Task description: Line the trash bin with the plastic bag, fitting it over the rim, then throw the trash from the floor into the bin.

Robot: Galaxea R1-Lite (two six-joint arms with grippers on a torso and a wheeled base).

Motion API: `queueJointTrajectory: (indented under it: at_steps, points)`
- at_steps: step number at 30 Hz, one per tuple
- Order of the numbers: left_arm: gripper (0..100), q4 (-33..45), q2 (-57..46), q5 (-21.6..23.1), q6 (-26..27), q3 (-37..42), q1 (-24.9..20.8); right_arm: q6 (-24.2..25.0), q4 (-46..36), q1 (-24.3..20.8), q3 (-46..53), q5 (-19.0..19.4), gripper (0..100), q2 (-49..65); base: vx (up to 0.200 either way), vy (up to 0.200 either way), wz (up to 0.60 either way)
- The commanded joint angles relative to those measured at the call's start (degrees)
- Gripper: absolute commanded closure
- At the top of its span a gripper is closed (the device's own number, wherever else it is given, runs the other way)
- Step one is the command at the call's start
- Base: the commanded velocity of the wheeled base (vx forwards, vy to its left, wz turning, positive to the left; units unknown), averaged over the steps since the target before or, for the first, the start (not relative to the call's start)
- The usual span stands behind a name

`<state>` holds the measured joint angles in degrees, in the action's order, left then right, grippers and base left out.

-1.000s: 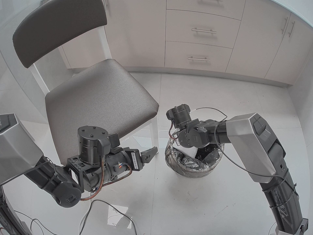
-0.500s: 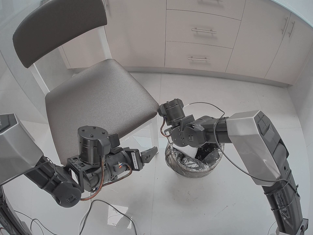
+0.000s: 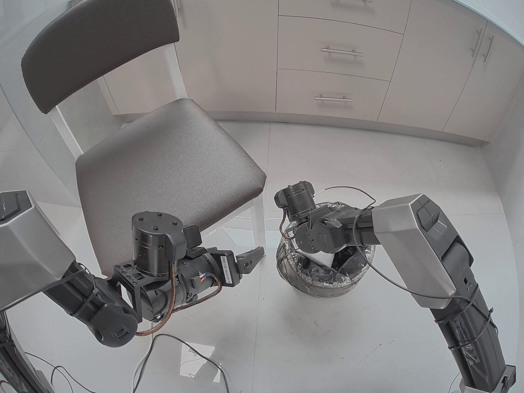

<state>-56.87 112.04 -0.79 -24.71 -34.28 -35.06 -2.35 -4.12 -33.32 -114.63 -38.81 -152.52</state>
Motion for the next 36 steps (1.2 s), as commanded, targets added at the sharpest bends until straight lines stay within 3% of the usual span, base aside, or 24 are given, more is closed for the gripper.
queueJointTrajectory:
  at_steps: [1, 36]
  points:
    - [0, -0.08, 0.54, 0.00, 0.01, 0.00, -0.01, 0.07, 0.08, 1.15, 0.04, -0.03, 100, -1.56, 0.000, 0.000, 0.00]
    - [0, -0.08, 0.72, 0.00, 0.01, 0.00, -0.18, 1.30, 1.22, 3.52, 0.04, 0.41, 100, -7.71, 0.000, 0.000, 0.00]
